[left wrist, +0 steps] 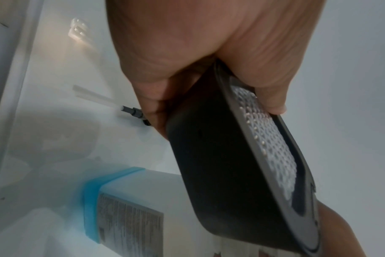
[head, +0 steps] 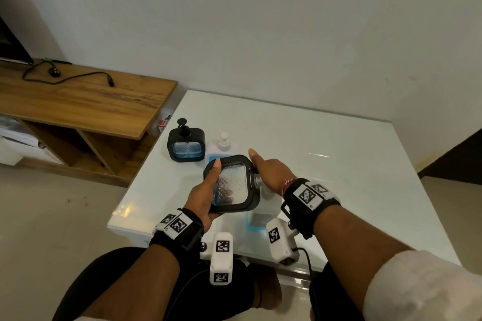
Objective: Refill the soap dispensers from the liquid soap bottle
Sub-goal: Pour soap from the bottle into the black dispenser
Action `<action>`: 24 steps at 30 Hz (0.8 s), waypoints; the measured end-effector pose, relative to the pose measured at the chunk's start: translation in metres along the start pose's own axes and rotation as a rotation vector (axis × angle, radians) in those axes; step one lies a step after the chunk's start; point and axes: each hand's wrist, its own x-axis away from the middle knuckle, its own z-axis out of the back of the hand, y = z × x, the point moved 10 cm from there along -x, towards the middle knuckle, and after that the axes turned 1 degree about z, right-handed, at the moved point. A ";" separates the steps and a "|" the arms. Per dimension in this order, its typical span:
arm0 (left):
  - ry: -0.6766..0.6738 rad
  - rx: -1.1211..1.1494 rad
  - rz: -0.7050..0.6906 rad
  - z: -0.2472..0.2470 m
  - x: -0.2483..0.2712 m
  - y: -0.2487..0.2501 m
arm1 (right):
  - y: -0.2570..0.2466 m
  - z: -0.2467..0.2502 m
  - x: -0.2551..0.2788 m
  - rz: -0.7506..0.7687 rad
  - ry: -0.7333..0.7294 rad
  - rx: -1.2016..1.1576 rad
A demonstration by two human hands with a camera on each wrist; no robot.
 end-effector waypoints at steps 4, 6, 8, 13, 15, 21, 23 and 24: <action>-0.012 -0.005 0.003 -0.005 0.000 0.002 | -0.002 0.005 0.002 -0.003 -0.005 -0.060; -0.009 -0.004 0.009 -0.003 0.000 0.002 | 0.001 0.004 0.000 -0.030 0.010 -0.085; 0.014 -0.016 0.004 0.000 -0.001 0.002 | 0.002 0.001 -0.001 -0.041 0.002 -0.067; 0.024 -0.023 -0.017 0.000 0.000 0.003 | -0.001 0.002 0.000 -0.013 0.001 -0.106; 0.019 -0.013 -0.006 -0.003 0.000 0.003 | -0.002 0.004 0.002 -0.002 0.006 -0.124; 0.021 -0.028 -0.005 -0.002 0.003 0.007 | -0.002 -0.001 0.002 -0.031 0.001 -0.066; 0.024 -0.016 0.000 -0.001 0.004 0.006 | -0.003 0.000 0.003 -0.024 0.008 -0.062; 0.021 -0.009 0.001 -0.001 0.003 0.005 | -0.003 0.002 0.003 -0.024 0.011 -0.075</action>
